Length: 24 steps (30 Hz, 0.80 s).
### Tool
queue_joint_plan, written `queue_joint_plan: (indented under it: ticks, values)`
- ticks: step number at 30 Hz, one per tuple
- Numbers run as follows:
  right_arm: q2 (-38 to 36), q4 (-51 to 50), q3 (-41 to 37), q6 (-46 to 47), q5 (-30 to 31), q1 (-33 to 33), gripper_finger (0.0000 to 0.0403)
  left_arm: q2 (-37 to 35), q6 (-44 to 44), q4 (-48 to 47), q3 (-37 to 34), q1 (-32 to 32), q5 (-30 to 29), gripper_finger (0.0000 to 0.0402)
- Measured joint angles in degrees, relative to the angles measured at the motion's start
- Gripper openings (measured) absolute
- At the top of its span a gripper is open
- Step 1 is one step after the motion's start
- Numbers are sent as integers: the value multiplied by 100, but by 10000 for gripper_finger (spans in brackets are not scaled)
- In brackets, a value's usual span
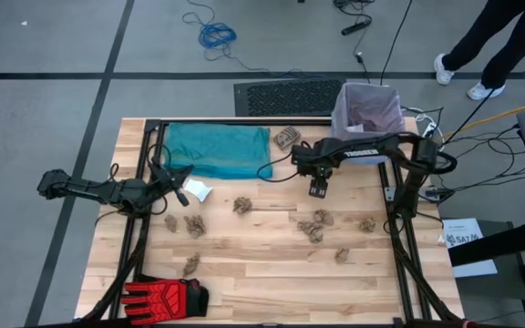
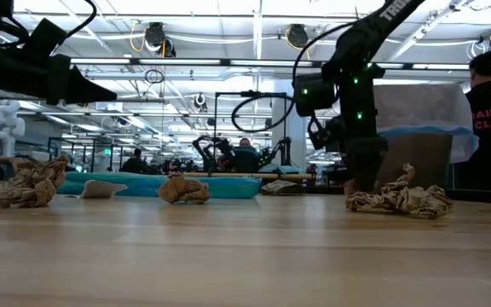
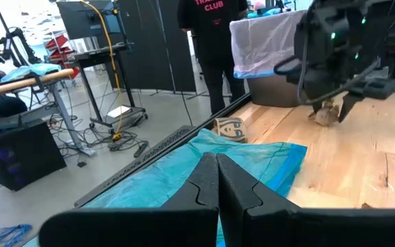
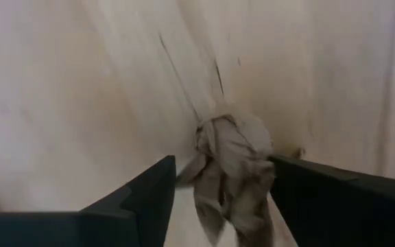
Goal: Place trash/remove bag and relplace
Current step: Put the brown napkin into the trash bin
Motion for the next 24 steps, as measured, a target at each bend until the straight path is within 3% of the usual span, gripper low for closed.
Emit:
queue_joint_plan:
  ticks: [4,9,18,21,24]
  values:
    - [193,29,16,76,-42,48,147,0,1,0,-1,1,0,0]
    - [120,52,95,71,2,296,22,-2,-1,0,1,1,0,0]
    - [-503,-350,1339,143,102,872,5,-2,0,1,-1,0,0,0]
    - [-747,-835,2067,195,609,905,4,0,-1,2,1,-1,0,0]
    - [-1008,-1394,2837,445,1581,894,4,-2,-1,2,-1,0,0,0]
